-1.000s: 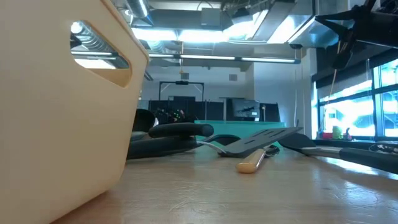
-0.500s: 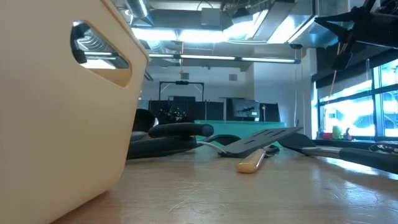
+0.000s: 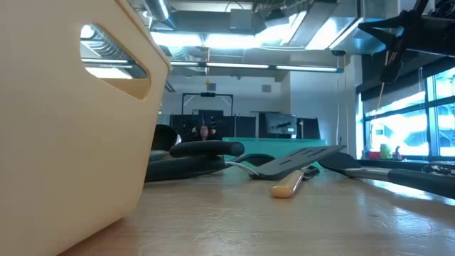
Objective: Pick & Place Kitchen Items
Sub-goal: Put the black serving spoon into the blue bin
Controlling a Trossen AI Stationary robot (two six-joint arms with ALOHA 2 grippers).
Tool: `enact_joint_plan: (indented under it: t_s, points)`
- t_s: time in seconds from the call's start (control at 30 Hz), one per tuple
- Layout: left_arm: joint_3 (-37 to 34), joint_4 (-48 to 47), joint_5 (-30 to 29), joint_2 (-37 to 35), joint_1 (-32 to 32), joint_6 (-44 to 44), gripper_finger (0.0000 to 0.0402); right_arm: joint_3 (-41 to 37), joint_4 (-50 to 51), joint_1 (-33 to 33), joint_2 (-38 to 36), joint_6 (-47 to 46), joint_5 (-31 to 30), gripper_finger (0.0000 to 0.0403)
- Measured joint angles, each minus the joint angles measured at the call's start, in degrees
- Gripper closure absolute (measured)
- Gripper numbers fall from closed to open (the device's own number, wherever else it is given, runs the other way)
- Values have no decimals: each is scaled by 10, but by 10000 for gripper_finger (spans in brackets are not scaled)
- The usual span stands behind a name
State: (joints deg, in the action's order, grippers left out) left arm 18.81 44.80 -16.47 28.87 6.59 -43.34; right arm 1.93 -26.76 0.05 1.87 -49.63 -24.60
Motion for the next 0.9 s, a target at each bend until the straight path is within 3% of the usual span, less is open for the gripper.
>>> enact_joint_plan:
  t_s: [0.33,0.53,0.7,0.9]
  points:
    - [150,-3,96,199,-14,105,397,0,0,0,0,0,0,402]
    - [264,7,90,264,-16,82,398,0,0,0,0,0,0,402]
    - [334,-4,181,295,-12,111,398,0,0,0,0,2,0,402]
    - [391,-197,303,291,46,144,398,0,5,0,0,1,0,402]
